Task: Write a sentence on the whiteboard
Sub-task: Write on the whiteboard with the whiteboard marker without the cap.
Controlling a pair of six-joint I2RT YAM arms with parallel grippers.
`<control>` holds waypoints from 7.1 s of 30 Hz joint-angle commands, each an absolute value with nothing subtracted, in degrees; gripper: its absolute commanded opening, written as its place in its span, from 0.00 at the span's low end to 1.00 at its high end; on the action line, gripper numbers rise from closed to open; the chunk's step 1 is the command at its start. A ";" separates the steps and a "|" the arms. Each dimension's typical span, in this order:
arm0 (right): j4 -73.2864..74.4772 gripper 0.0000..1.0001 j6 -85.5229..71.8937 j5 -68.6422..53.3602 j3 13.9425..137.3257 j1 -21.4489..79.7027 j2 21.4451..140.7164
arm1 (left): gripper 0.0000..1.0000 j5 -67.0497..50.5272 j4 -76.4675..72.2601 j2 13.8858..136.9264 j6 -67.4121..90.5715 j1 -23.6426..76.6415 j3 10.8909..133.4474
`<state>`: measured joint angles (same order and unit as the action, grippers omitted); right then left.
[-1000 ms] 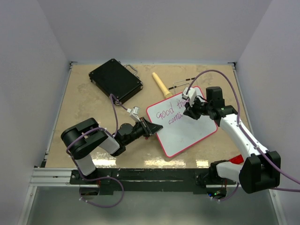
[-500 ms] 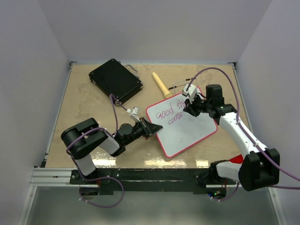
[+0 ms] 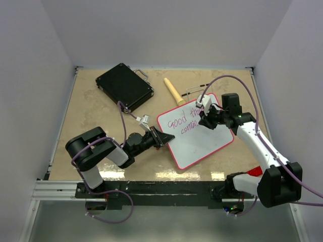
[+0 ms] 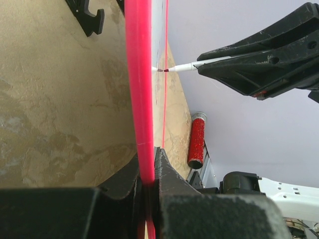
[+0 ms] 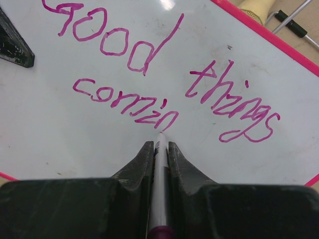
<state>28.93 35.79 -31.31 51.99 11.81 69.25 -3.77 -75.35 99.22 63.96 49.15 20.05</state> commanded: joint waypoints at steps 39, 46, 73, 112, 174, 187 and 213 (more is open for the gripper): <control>22.94 0.00 31.55 -37.79 50.89 6.68 65.48 | 0.00 -5.62 -95.01 99.49 59.33 48.87 18.37; 22.59 0.00 31.29 -36.83 50.71 6.59 66.35 | 0.00 -5.80 -94.92 99.41 59.24 48.96 18.54; 20.21 0.00 30.15 -34.54 52.12 6.85 72.16 | 0.00 -6.15 -95.36 99.84 59.24 48.87 18.81; 25.40 0.00 34.19 -33.93 51.86 7.65 70.14 | 0.00 -6.15 -95.10 99.41 58.97 48.87 18.81; 35.77 0.00 44.12 -37.09 52.65 10.19 71.63 | 0.00 -5.98 -95.36 99.05 58.89 48.87 18.37; 30.57 0.00 36.64 -38.84 57.64 8.88 66.72 | 0.00 -6.42 -94.66 99.05 58.45 48.52 18.20; 26.54 0.00 32.25 -65.04 51.94 -13.36 50.36 | 0.00 -23.90 -55.65 84.47 34.73 40.70 28.64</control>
<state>26.72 31.92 -61.01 51.96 -12.78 51.66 -19.75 -61.54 87.72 43.68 42.61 25.19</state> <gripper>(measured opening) 0.141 0.090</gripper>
